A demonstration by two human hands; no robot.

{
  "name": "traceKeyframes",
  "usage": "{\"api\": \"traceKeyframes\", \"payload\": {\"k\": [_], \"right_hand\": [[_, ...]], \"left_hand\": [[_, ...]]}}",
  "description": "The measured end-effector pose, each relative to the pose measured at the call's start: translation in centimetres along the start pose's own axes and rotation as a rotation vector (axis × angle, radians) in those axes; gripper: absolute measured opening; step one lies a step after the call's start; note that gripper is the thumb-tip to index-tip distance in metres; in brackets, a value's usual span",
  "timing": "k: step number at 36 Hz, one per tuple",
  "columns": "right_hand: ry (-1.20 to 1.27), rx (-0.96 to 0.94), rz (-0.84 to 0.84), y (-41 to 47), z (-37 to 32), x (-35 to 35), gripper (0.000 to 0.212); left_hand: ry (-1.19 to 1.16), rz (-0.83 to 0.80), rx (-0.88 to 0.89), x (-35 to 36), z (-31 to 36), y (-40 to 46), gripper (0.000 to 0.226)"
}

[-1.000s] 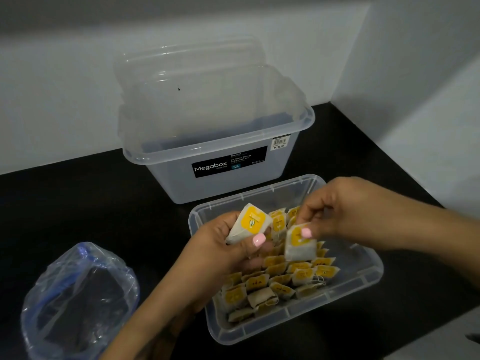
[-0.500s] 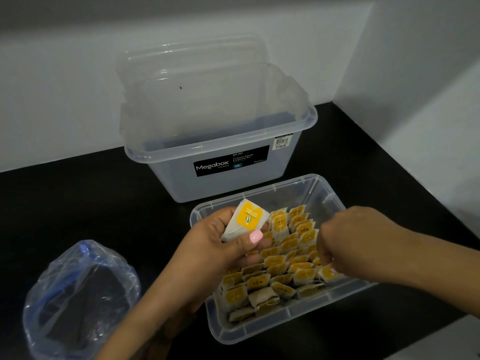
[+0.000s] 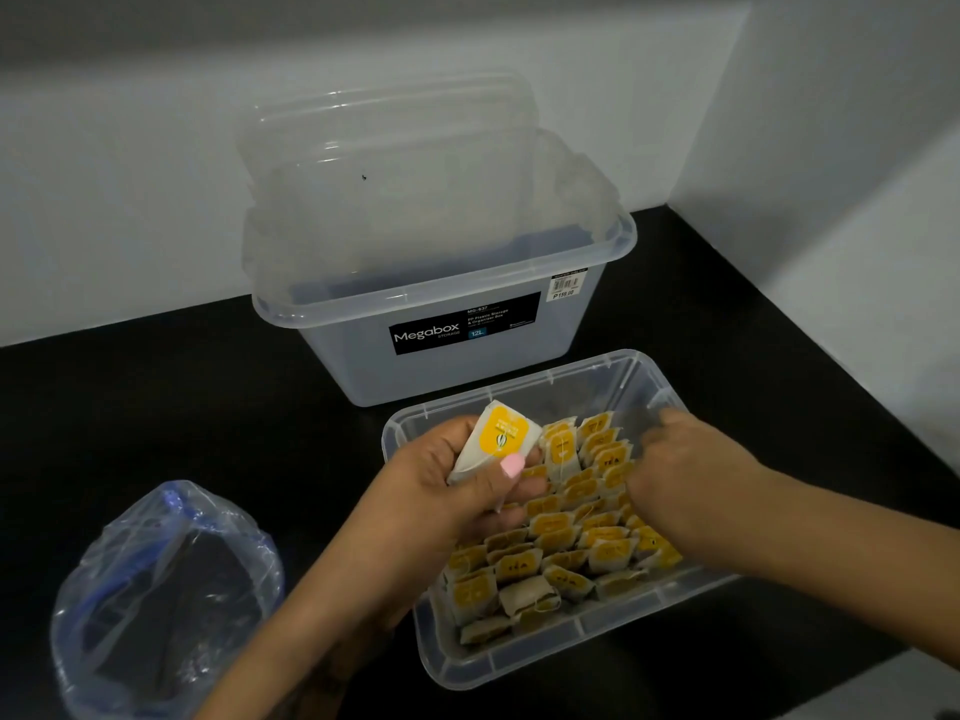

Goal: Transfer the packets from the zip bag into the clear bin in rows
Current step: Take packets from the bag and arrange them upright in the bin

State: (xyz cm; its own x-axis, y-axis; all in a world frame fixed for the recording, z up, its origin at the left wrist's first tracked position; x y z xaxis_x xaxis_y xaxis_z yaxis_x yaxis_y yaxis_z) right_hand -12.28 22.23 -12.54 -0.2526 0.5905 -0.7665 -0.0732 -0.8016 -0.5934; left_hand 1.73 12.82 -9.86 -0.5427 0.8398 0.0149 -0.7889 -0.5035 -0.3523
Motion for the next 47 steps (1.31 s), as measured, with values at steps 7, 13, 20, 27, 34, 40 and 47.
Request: {"api": "traceKeyframes", "payload": {"k": [7, 13, 20, 27, 34, 40, 47], "right_hand": [[0.009, -0.009, 0.016, 0.6, -0.2, 0.2, 0.013], [0.079, -0.003, 0.009, 0.8, -0.2, 0.1, 0.01], [0.141, 0.043, -0.046, 0.0, 0.2, -1.6, 0.005], [1.077, -0.006, 0.189, -2.2, 2.0, -5.8, 0.04], [1.472, -0.081, 0.493, -3.4, 2.4, -7.7, 0.013], [1.556, -0.076, 0.53, -4.2, 2.7, -7.1, 0.012], [1.344, 0.041, 0.596, -5.5, 3.6, -6.6, 0.009]], "left_hand": [[-0.017, 0.003, -0.025, 0.0, -0.3, 0.1, 0.038], [-0.025, -0.003, -0.043, 0.2, -0.3, 0.0, 0.025], [-0.032, -0.008, -0.068, 0.2, -0.4, -0.1, 0.02], [0.031, -0.06, -0.074, 1.1, -0.2, 0.0, 0.017], [0.101, -0.104, -0.055, 2.5, 0.2, 0.5, 0.013], [0.07, -0.116, -0.05, 3.5, 0.7, 0.7, 0.013], [0.456, -0.172, 0.022, 3.5, 0.9, 1.0, 0.041]]}}
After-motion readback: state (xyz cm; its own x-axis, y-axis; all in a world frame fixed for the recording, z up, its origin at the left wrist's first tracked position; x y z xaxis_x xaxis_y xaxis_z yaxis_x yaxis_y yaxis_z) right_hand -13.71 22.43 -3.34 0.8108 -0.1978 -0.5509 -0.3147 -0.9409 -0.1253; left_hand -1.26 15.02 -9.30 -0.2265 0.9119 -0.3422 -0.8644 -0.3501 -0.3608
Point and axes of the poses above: each hand's wrist, its own y-axis towards the middle knuckle, its own x-axis out of the palm, z = x × y, the point moved 6 cm from there along y, towards the middle knuckle, and after that the axes turned 7 degrees about y, right-handed, at the moved point
